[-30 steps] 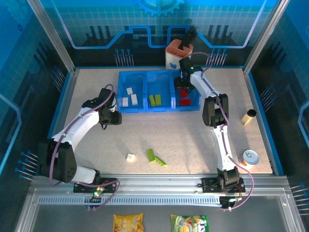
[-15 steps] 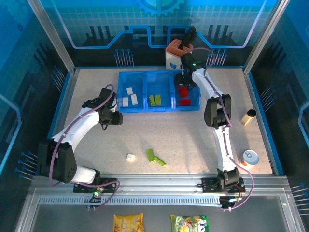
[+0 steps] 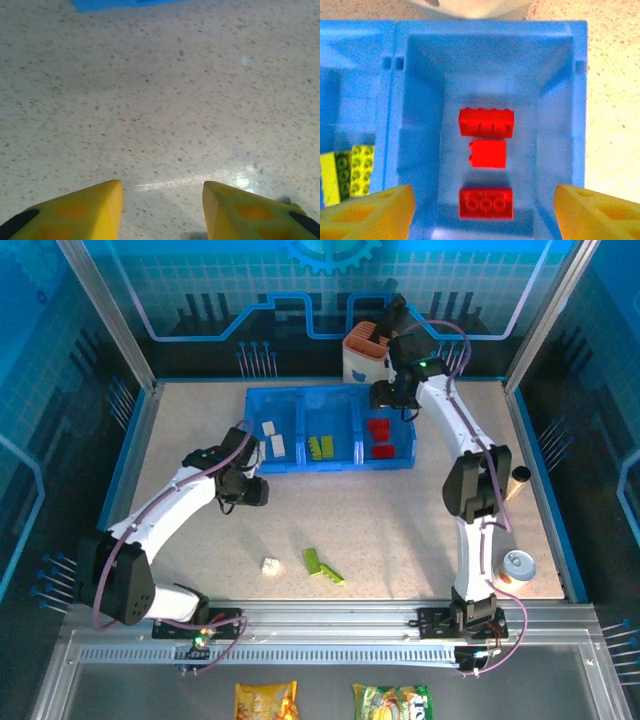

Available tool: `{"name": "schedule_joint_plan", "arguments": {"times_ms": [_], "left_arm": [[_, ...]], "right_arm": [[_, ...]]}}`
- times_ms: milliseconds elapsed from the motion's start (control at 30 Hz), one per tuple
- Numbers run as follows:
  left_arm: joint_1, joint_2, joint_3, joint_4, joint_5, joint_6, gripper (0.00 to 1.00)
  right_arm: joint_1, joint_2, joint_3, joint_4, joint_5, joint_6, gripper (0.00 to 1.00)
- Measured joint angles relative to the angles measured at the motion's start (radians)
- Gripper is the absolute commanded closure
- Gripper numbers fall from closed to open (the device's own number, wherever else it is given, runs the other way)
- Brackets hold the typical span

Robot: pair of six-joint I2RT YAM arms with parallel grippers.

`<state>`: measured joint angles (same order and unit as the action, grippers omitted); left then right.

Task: Sort the legos into containers by color
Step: Pick up the lego from the middle-left of the table.

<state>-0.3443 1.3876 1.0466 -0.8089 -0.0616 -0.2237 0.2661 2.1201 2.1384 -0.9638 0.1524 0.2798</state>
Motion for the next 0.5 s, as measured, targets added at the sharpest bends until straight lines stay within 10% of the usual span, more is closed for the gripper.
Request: {"name": "schedule_joint_plan", "arguments": {"times_ms": [500], "left_arm": [[-0.225, -0.032, -0.129, -0.016, 0.018, -0.256, 0.5]], "right_arm": [[0.037, -0.465, -0.668, 0.12, -0.036, 0.06, 0.26]]}}
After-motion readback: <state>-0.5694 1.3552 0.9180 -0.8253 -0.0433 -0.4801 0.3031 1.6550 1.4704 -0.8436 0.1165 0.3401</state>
